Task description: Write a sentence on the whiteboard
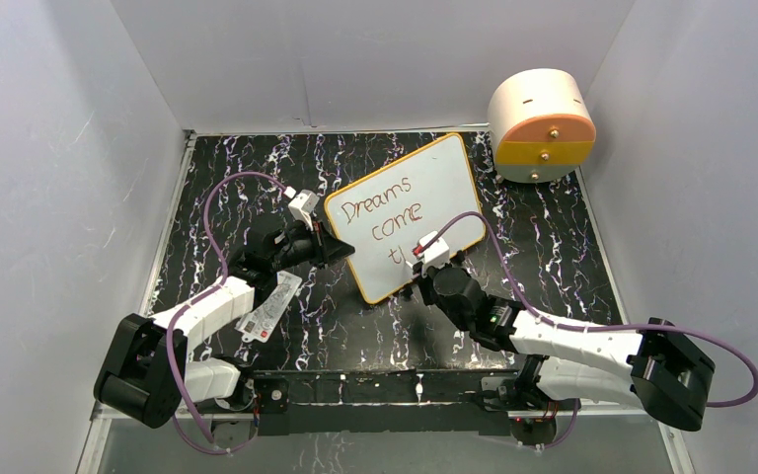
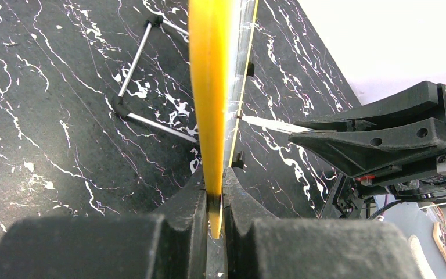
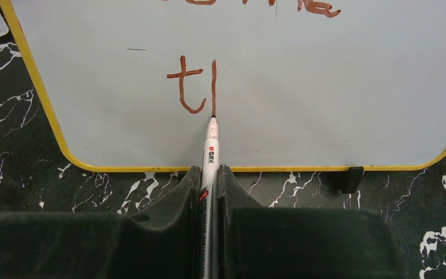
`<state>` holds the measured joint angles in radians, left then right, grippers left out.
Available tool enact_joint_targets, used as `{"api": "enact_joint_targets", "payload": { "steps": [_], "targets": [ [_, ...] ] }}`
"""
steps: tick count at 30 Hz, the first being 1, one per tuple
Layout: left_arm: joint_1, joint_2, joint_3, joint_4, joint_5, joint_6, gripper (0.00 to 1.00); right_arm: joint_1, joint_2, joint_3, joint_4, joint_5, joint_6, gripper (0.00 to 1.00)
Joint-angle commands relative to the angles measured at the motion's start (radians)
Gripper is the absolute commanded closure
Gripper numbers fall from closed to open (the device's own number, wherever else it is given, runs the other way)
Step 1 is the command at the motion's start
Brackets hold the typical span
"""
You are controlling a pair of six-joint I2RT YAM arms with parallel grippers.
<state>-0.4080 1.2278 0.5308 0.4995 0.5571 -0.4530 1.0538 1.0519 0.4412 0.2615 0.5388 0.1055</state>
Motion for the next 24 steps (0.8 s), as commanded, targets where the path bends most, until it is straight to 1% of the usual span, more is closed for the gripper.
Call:
{"api": "enact_joint_targets", "payload": {
  "steps": [1,12,24],
  "targets": [
    [-0.005,0.022,0.011,-0.066,-0.073,0.056,1.00,-0.003,-0.004,-0.009,0.045,-0.009,0.012,1.00],
    [-0.005,0.022,0.012,-0.068,-0.068,0.053,1.00,-0.006,0.017,0.017,0.142,0.032,-0.041,1.00],
    [-0.005,0.027,0.012,-0.069,-0.065,0.056,1.00,-0.021,0.022,0.032,0.177,0.033,-0.070,1.00]
  ]
}}
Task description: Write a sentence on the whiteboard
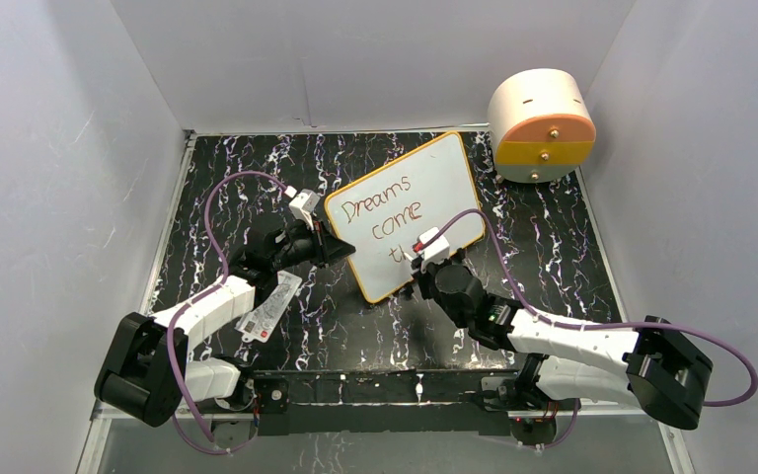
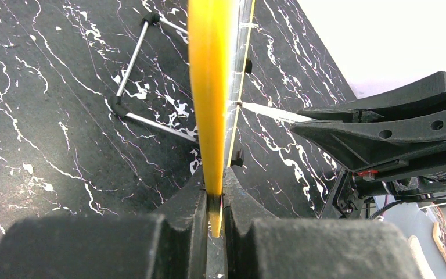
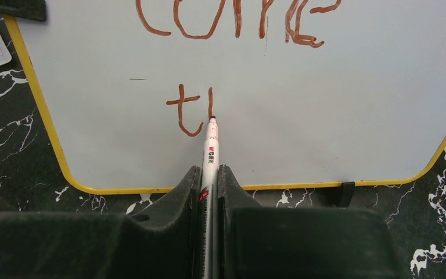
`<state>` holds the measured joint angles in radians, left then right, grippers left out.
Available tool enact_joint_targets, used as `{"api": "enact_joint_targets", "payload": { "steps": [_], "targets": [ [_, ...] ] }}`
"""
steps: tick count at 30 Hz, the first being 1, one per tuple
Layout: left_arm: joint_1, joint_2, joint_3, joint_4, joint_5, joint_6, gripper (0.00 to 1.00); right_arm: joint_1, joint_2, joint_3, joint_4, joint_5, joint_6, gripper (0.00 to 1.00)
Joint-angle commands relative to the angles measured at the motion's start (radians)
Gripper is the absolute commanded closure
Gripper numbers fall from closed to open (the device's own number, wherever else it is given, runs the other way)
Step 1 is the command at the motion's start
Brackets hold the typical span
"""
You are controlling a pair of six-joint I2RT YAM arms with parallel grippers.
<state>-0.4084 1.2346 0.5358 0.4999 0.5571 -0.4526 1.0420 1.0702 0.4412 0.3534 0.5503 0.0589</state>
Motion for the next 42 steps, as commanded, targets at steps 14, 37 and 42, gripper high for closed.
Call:
{"api": "enact_joint_targets", "payload": {
  "steps": [14,37,42],
  "targets": [
    [-0.004,0.019,0.008,-0.075,-0.067,0.057,1.00,-0.030,0.016,0.052,0.118,0.010,-0.048,1.00],
    [-0.004,0.011,0.010,-0.090,-0.082,0.053,1.00,-0.054,-0.092,0.018,0.050,0.016,-0.019,1.00],
    [-0.004,0.014,0.014,-0.093,-0.080,0.053,1.00,-0.066,-0.066,0.019,0.056,-0.006,-0.015,1.00]
  ]
}}
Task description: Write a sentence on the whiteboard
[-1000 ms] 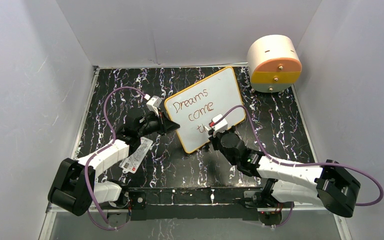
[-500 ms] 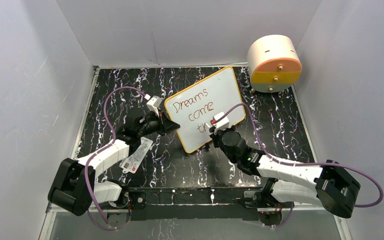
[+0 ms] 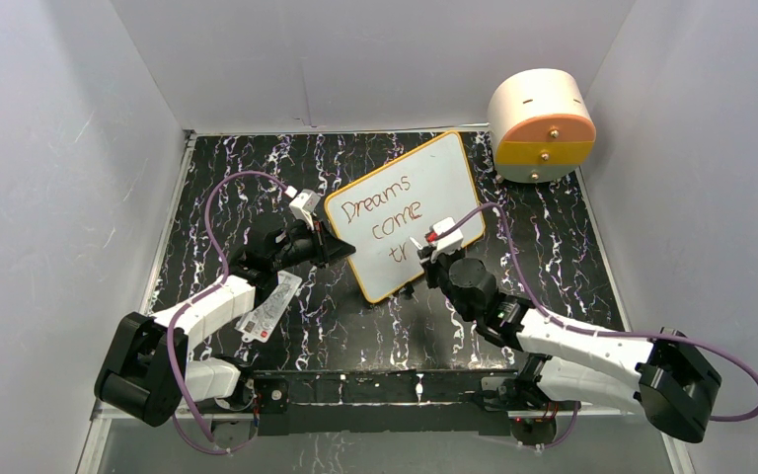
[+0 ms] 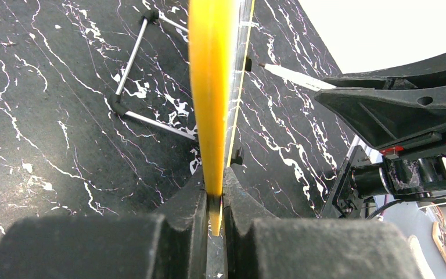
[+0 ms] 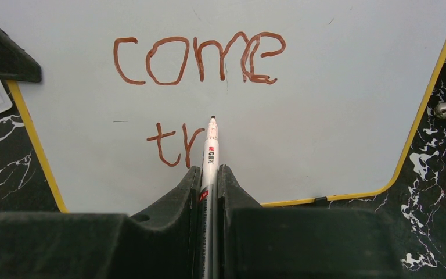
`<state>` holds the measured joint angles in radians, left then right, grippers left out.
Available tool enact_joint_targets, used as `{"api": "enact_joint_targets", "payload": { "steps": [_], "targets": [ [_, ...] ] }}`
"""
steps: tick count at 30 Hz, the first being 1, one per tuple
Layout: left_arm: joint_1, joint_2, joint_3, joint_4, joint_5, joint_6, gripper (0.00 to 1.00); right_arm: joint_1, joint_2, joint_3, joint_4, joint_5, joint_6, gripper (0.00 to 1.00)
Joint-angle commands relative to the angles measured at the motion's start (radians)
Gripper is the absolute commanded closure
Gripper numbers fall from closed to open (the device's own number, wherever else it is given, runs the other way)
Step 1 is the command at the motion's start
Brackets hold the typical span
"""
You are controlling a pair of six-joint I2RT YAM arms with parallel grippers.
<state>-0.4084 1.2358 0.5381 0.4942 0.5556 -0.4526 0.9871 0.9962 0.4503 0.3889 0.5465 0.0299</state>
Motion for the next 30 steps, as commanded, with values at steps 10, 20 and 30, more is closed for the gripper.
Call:
{"api": "enact_joint_targets", "payload": {
  "steps": [10,20,30],
  "targets": [
    [-0.004,0.010,0.012,-0.088,-0.079,0.053,1.00,-0.023,0.040,0.008,0.037,-0.019,0.016,1.00],
    [-0.004,0.011,0.011,-0.088,-0.078,0.053,1.00,-0.043,0.076,0.008,0.068,-0.042,0.017,1.00],
    [-0.004,0.009,0.012,-0.092,-0.082,0.053,1.00,-0.044,0.054,-0.003,-0.046,-0.075,0.077,1.00]
  ]
}}
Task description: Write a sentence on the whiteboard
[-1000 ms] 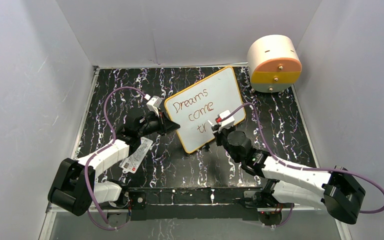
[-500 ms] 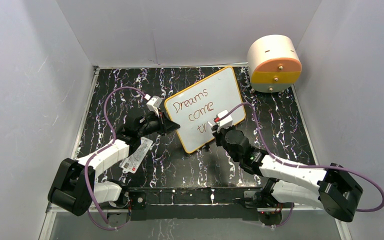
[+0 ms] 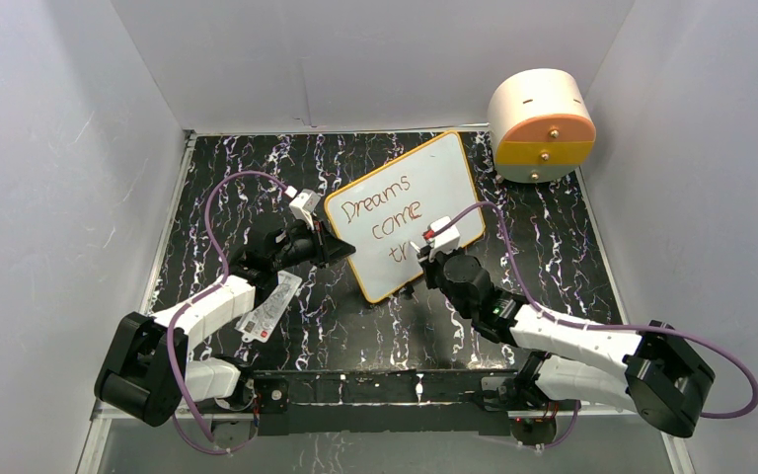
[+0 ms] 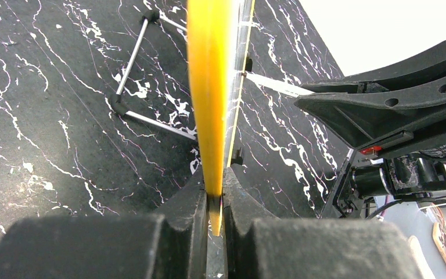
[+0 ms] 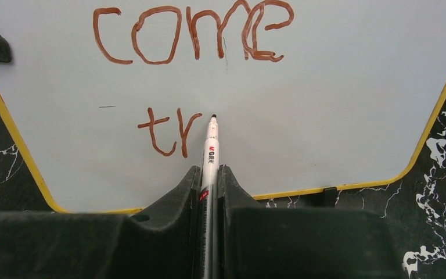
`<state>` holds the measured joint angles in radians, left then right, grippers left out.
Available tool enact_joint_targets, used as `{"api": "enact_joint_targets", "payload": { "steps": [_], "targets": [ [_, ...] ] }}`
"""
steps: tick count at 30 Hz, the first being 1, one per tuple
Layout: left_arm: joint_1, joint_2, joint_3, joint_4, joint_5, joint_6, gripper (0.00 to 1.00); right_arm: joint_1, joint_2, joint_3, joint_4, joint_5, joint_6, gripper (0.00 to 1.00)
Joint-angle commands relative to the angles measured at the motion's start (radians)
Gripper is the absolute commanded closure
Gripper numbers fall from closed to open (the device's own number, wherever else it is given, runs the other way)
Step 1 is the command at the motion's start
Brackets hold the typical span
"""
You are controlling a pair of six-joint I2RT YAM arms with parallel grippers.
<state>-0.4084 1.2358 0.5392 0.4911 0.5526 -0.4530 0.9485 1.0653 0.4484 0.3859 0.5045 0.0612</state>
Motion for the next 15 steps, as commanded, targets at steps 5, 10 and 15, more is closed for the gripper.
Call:
{"api": "enact_joint_targets", "payload": {
  "steps": [5,10,15],
  "targets": [
    [-0.004,0.008,0.013,-0.091,-0.082,0.053,1.00,-0.007,-0.031,-0.016,-0.086,-0.054,0.060,1.00],
    [-0.004,0.002,0.012,-0.093,-0.083,0.051,1.00,-0.007,-0.036,-0.028,-0.113,-0.046,0.073,1.00],
    [-0.005,0.000,0.014,-0.096,-0.085,0.050,1.00,-0.007,-0.040,-0.027,-0.117,0.009,0.063,1.00]
  ]
}}
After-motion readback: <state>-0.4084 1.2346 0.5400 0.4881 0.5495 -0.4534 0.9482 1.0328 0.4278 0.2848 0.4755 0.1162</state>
